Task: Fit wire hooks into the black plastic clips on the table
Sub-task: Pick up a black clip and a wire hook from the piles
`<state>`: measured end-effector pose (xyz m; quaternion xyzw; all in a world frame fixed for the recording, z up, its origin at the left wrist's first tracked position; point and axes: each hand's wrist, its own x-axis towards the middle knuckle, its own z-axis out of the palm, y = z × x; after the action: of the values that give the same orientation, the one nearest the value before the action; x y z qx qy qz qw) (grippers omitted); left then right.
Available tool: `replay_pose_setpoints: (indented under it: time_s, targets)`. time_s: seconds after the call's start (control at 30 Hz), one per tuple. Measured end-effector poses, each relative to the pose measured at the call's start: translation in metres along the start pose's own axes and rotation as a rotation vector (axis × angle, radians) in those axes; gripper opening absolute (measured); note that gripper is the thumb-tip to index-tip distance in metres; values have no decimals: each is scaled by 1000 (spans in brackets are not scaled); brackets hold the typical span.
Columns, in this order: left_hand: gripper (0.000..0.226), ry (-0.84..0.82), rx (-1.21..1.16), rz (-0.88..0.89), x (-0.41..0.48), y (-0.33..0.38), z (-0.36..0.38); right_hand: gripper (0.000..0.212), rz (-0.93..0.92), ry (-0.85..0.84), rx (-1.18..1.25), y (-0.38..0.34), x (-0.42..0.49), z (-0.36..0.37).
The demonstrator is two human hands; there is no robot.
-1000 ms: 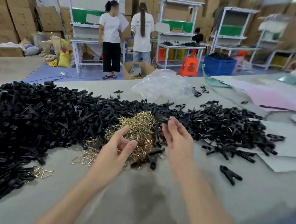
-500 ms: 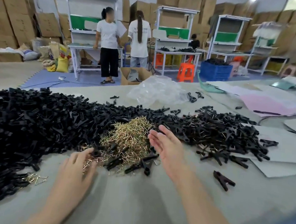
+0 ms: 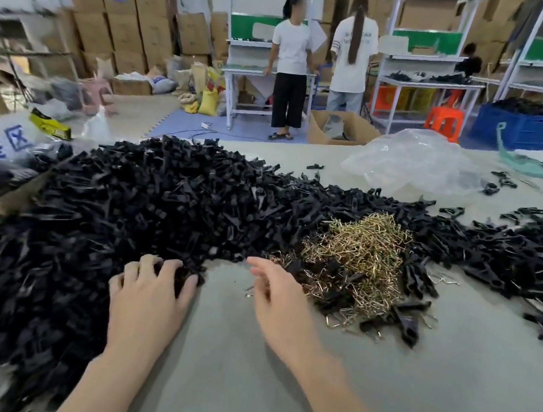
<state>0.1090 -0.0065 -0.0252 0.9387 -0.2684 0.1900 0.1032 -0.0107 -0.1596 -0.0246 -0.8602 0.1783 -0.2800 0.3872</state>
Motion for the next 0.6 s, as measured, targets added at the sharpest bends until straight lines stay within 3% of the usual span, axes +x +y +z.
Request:
replay_pose_setpoints:
  time_s: [0.17,0.27,0.47,0.6]
  targets:
    - [34,18,3,9,9,-4,0,35,-164,68,-146,3,12,6]
    - [49,64,-101,-24,11,-3,-3,36,-191,59,-138,4,14,5]
    - [50,291,-379,-70,13,2,-15,37,-152,44,36,-7,8,0]
    - [43,368,-579,-58,14,8,-20,36,-17,-47,285,-14,5,-1]
